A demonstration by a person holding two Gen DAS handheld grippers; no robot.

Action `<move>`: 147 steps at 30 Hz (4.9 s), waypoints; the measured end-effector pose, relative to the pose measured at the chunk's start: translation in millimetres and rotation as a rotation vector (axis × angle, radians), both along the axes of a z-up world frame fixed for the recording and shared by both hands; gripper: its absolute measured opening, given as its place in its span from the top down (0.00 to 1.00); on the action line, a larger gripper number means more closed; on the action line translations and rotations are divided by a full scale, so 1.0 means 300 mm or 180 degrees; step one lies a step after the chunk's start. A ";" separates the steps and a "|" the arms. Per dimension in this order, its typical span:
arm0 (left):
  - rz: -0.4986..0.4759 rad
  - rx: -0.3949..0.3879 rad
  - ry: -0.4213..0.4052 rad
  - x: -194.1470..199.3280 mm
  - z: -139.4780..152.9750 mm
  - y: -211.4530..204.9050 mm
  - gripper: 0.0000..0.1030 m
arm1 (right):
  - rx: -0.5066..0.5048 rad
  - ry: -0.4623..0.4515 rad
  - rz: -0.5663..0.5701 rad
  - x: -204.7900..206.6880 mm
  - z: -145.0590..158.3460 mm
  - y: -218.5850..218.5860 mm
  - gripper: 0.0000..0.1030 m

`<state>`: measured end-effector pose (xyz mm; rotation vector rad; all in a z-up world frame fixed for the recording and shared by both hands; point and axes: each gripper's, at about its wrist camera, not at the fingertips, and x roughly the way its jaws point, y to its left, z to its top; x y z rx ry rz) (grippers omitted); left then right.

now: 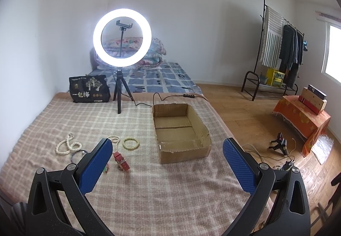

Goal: Organize jewelry

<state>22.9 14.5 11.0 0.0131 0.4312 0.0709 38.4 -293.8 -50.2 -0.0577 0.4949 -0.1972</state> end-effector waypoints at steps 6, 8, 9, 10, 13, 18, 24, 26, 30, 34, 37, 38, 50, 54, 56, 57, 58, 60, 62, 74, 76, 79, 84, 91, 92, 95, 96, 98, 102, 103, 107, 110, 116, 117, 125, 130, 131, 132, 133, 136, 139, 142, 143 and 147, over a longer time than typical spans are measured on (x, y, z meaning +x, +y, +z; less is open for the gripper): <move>0.0091 0.0000 -0.0083 0.061 0.009 0.019 0.00 | -0.0096 -0.0074 -0.0024 0.053 0.022 -0.002 0.01; 0.0126 -0.0022 -0.0078 0.091 0.011 0.028 0.00 | -0.0149 -0.0142 -0.0033 0.066 0.030 -0.002 0.01; 0.0139 -0.0030 -0.0084 0.101 0.013 0.032 0.00 | -0.0189 -0.0187 -0.0023 0.075 0.037 -0.004 0.01; 0.0157 -0.0025 -0.0091 0.113 0.013 0.035 0.00 | -0.0220 -0.0213 -0.0007 0.084 0.043 -0.005 0.01; 0.0164 0.0003 -0.0099 0.149 0.015 0.031 0.00 | -0.0264 -0.0294 0.0071 0.122 0.062 -0.009 0.01; 0.0111 -0.0041 -0.0076 0.237 0.019 0.022 0.00 | -0.0255 -0.0362 0.0267 0.210 0.087 -0.010 0.01; -0.0045 -0.0146 0.0100 0.360 -0.039 0.033 0.00 | -0.0151 -0.0289 0.0537 0.274 0.064 0.023 0.01; -0.0101 -0.0194 0.0183 0.393 -0.083 0.047 0.00 | -0.0071 -0.0242 0.0597 0.299 0.040 0.036 0.01; -0.0142 -0.0230 0.0499 0.482 -0.211 0.087 0.00 | 0.0149 -0.0034 0.0699 0.369 -0.060 0.069 0.01; -0.0139 -0.0376 0.0945 0.583 -0.376 0.132 0.00 | 0.0268 0.0289 0.0926 0.433 -0.176 0.106 0.01; -0.0059 -0.0365 0.1152 0.639 -0.490 0.145 0.07 | 0.0282 0.0526 0.1083 0.461 -0.266 0.116 0.01; -0.0047 -0.0362 0.1210 0.654 -0.524 0.146 0.07 | 0.0251 0.0626 0.1138 0.469 -0.296 0.116 0.01; -0.0125 -0.0570 0.2015 0.796 -0.845 0.121 0.15 | 0.0290 0.1246 0.1433 0.542 -0.495 0.125 0.01; -0.0109 -0.0470 0.2080 0.825 -0.885 0.096 0.16 | 0.0226 0.1303 0.1491 0.556 -0.521 0.148 0.01; -0.0076 -0.0417 0.2113 0.840 -0.902 0.095 0.21 | 0.0173 0.1306 0.1510 0.559 -0.535 0.155 0.01; -0.0067 -0.0407 0.2138 0.849 -0.913 0.095 0.24 | 0.0154 0.1319 0.1495 0.563 -0.542 0.156 0.02; -0.0060 -0.0414 0.2160 0.860 -0.923 0.097 0.25 | 0.0158 0.1328 0.1491 0.567 -0.547 0.155 0.03; -0.0055 -0.0431 0.2196 0.868 -0.939 0.096 0.25 | 0.0193 0.1360 0.1480 0.579 -0.558 0.152 0.05; -0.0057 -0.0420 0.2225 0.877 -0.953 0.093 0.25 | 0.0190 0.1371 0.1476 0.586 -0.565 0.154 0.05; -0.0009 -0.0235 0.2193 0.935 -0.993 0.052 0.36 | -0.0035 0.1477 0.1545 0.619 -0.607 0.218 0.20; -0.0016 -0.0239 0.2179 0.941 -0.986 0.049 0.57 | -0.0064 0.1496 0.1547 0.621 -0.616 0.223 0.21; -0.0050 -0.0291 0.2168 0.942 -0.977 0.049 0.84 | -0.0044 0.1586 0.1592 0.632 -0.636 0.229 0.39; -0.0063 -0.0469 0.2182 0.938 -0.962 0.066 0.93 | 0.0075 0.1697 0.1649 0.643 -0.656 0.229 0.70; -0.0128 -0.0637 0.2058 0.914 -0.896 0.071 0.93 | 0.0250 0.1693 0.1658 0.643 -0.640 0.209 0.82; -0.0143 -0.0646 0.2033 0.909 -0.884 0.068 0.93 | 0.0266 0.1694 0.1663 0.642 -0.640 0.208 0.82; -0.0203 -0.0674 0.1944 0.890 -0.835 0.057 0.94 | 0.0273 0.1667 0.1673 0.636 -0.628 0.206 0.82; -0.0228 -0.0679 0.1894 0.881 -0.813 0.051 0.94 | 0.0281 0.1642 0.1675 0.633 -0.619 0.205 0.82; -0.0268 -0.0699 0.1797 0.866 -0.767 0.043 0.94 | 0.0302 0.1591 0.1677 0.631 -0.602 0.200 0.82; -0.0331 -0.0789 0.1624 0.832 -0.678 0.039 0.94 | 0.0363 0.1464 0.1651 0.627 -0.561 0.186 0.82; -0.0339 -0.0796 0.1584 0.825 -0.659 0.039 0.94 | 0.0379 0.1435 0.1644 0.628 -0.551 0.183 0.82; -0.0372 -0.0795 0.1434 0.796 -0.587 0.030 0.94 | 0.0447 0.1298 0.1625 0.627 -0.506 0.178 0.82; -0.0378 -0.0814 0.1326 0.789 -0.537 0.026 0.94 | 0.0483 0.1203 0.1634 0.627 -0.477 0.172 0.82; -0.0463 -0.0815 0.1164 0.780 -0.446 -0.012 0.94 | 0.0509 0.1065 0.1640 0.628 -0.425 0.151 0.82; -0.0484 -0.0821 0.1149 0.780 -0.436 -0.024 0.94 | 0.0529 0.1041 0.1630 0.628 -0.418 0.144 0.82; -0.0748 -0.0721 0.1056 0.782 -0.368 -0.157 0.94 | 0.0601 0.0869 0.1522 0.616 -0.367 0.067 0.82; -0.0945 -0.0699 0.0989 0.801 -0.313 -0.247 0.94 | 0.0673 0.0787 0.1333 0.622 -0.344 -0.021 0.82; -0.0985 -0.0701 0.0971 0.805 -0.298 -0.264 0.94 | 0.0699 0.0765 0.1288 0.622 -0.339 -0.042 0.82; -0.1034 -0.0696 0.0946 0.811 -0.281 -0.286 0.94 | 0.0725 0.0737 0.1232 0.624 -0.333 -0.066 0.82; -0.1072 -0.0690 0.0929 0.815 -0.269 -0.307 0.94 | 0.0743 0.0715 0.1187 0.624 -0.328 -0.085 0.82; -0.1212 -0.0663 0.0876 0.833 -0.227 -0.379 0.94 | 0.0809 0.0644 0.1043 0.625 -0.314 -0.145 0.82; -0.1349 -0.0607 0.0830 0.849 -0.192 -0.459 0.94 | 0.0808 0.0601 0.0890 0.629 -0.310 -0.195 0.82; -0.1485 -0.0582 0.0807 0.869 -0.163 -0.544 0.94 | 0.0805 0.0595 0.0737 0.635 -0.314 -0.243 0.82; -0.1517 -0.0576 0.0803 0.875 -0.157 -0.568 0.94 | 0.0833 0.0597 0.0693 0.637 -0.316 -0.261 0.82; -0.1672 -0.0612 0.0820 0.912 -0.136 -0.683 0.94 | 0.0887 0.0602 0.0571 0.638 -0.314 -0.306 0.82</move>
